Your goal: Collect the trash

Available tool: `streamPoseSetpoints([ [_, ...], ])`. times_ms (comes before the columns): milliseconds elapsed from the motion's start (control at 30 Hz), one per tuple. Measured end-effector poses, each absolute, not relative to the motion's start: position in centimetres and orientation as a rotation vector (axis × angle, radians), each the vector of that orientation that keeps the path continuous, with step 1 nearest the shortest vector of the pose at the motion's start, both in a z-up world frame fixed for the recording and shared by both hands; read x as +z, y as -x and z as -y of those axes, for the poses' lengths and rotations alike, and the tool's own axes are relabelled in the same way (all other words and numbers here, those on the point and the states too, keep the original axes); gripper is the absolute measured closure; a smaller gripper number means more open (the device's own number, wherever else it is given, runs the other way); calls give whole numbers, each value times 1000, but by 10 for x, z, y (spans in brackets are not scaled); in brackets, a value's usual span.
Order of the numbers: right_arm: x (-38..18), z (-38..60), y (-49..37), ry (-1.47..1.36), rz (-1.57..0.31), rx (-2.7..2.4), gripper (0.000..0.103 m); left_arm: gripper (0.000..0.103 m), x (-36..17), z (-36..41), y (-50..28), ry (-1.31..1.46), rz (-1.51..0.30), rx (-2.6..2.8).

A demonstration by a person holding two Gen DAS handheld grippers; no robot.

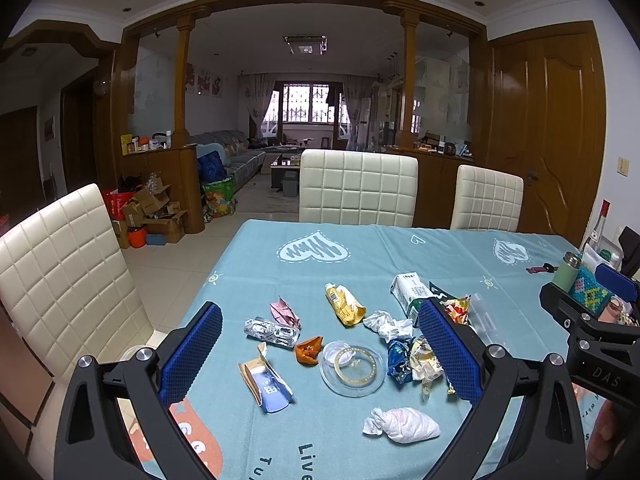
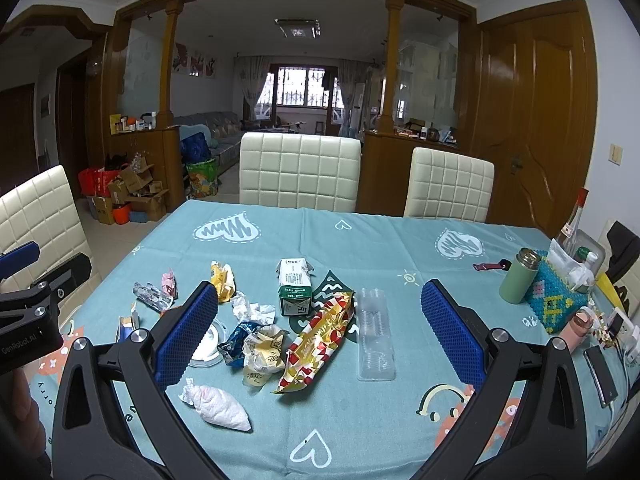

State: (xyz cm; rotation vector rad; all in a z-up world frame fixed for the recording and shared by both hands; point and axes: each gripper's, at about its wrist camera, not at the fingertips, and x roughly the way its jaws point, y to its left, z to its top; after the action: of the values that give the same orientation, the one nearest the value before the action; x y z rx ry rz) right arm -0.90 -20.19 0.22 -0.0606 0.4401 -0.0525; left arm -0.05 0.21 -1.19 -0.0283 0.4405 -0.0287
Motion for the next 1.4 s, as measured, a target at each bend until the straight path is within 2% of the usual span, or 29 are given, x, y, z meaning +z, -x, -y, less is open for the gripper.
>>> streamPoseSetpoints([
  [600, -10, 205, 6, 66, -469, -53, 3, 7, -18, 8, -3, 15, -488, -60],
  [1067, -93, 246, -25, 75, -725, -64, 3, 7, -129, 90, -26, -189, -808, -238],
  [1333, -125, 245, -51, 35, -824, 36, 3, 7, -167, 90, -48, -147, -935, -222],
  [1400, -132, 240, -60, 36, -841, 66, 3, 14, -169, 90, -50, -138, -939, -216],
])
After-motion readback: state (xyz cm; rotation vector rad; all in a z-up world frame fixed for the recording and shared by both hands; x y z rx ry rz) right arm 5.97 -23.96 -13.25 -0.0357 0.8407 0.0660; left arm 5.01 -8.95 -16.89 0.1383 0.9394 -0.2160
